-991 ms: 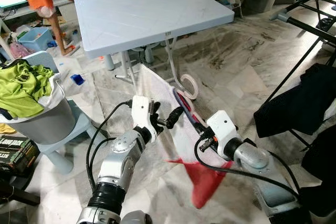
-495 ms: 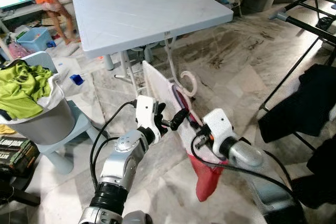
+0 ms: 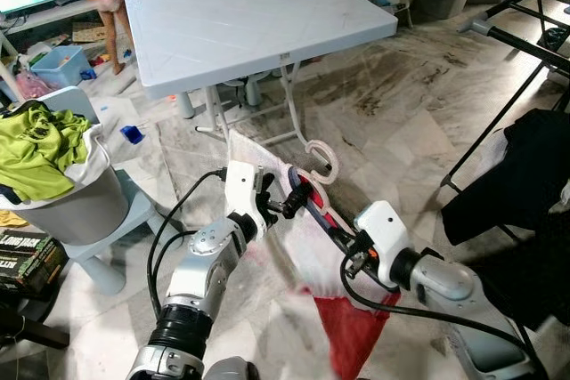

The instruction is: Hang hanger

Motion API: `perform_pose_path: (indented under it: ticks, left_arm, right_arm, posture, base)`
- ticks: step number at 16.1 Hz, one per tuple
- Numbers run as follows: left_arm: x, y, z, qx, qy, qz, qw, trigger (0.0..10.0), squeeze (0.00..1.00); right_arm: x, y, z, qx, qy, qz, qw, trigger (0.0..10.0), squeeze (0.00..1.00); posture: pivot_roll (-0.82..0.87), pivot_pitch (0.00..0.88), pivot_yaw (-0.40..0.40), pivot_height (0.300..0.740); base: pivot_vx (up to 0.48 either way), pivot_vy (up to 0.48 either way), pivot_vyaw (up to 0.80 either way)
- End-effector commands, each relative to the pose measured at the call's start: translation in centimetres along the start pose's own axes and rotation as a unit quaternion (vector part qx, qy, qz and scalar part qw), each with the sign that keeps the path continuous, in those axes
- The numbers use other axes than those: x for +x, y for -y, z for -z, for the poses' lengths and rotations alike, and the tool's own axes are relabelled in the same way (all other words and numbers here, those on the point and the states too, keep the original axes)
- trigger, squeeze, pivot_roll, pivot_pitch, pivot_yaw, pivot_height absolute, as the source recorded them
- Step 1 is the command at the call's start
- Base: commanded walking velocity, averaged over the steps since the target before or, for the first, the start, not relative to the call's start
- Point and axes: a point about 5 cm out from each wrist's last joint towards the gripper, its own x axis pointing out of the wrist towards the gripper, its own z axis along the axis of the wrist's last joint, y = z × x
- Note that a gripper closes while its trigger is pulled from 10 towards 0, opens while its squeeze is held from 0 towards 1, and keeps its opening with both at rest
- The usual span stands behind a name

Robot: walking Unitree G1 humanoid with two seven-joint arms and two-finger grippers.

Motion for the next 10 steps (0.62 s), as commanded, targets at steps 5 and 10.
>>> perform_pose_path:
  ticks: [5,10]
  left_arm:
    - [-1.5,-1.9,0.5,0.056,-0.026,-0.011,0.998,10.0,0.0]
    - [-2.1,-4.1,-0.2,0.092,-0.023,-0.044,0.995,10.0,0.0]
  right_arm:
    - [-2.2,3.5,-0.1,-0.021,-0.008,0.052,0.998,10.0,0.0]
    - [-4.1,5.2,0.7,-0.038,-0.039,0.063,0.997,10.0,0.0]
  posture:
    - [-0.1,0.0,0.095,0.74]
    - [-0.1,0.0,0.086,0.74]
  base:
    - [0.0,0.0,0.0]
    - [0.0,0.0,0.0]
